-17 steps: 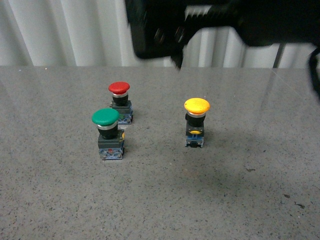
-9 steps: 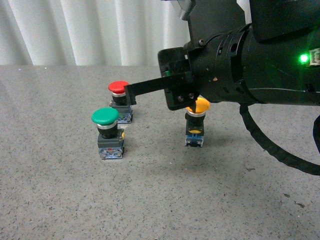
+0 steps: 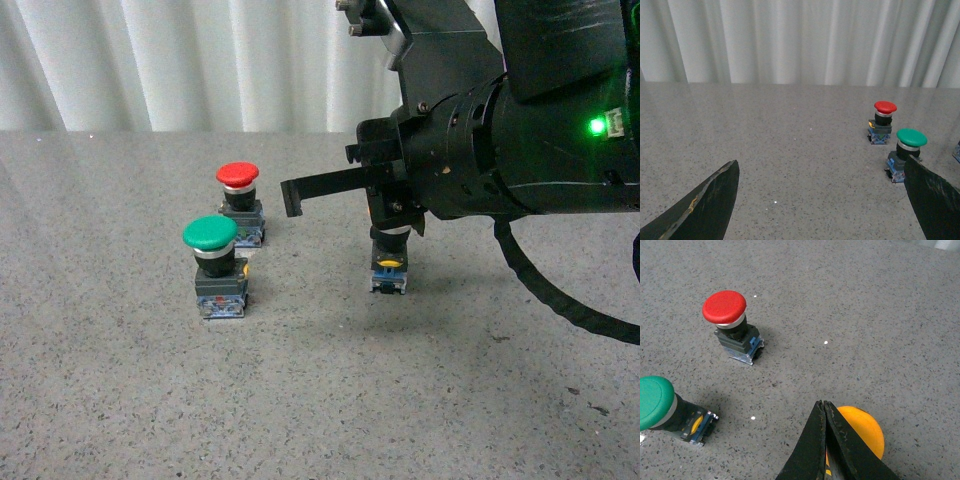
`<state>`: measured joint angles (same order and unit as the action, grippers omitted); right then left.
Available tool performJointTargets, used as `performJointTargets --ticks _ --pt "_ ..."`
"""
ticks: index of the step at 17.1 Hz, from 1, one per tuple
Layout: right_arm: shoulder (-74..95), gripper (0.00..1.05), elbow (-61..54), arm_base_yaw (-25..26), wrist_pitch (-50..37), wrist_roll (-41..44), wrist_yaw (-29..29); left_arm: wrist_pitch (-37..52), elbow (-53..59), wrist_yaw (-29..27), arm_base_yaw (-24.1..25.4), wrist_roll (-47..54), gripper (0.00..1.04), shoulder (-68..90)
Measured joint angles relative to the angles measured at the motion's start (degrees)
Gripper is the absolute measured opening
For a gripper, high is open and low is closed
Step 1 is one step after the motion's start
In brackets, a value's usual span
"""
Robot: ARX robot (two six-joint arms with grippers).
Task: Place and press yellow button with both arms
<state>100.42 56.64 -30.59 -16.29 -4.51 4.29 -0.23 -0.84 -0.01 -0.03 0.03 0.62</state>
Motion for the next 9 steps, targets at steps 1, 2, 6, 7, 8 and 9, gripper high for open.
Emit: performJointTargets --ticks 1,2,6,7,8,9 --pt "0.22 0.02 0.00 0.42 0.04 -0.04 0.04 0.00 0.00 0.00 0.00 0.00 0.98 0.00" --pt "0.46 0.02 0.00 0.74 0.13 -0.13 0.02 0.00 0.00 0.00 0.00 0.00 0.98 0.00" --pt "1.55 0.02 -0.13 1.38 0.48 -0.68 0.00 -0.02 0.00 0.00 0.00 0.00 0.98 0.00" --pt "1.64 0.02 -0.13 1.42 0.63 -0.85 -0.02 0.00 0.00 0.00 0.00 0.00 0.98 0.00" --pt "1.73 0.02 -0.13 1.44 0.66 -0.85 0.00 0.00 0.00 0.00 0.00 0.00 0.98 0.00" --pt "1.95 0.02 -0.13 1.75 1.09 -0.85 0.02 0.00 0.00 0.00 0.00 0.00 0.98 0.00"
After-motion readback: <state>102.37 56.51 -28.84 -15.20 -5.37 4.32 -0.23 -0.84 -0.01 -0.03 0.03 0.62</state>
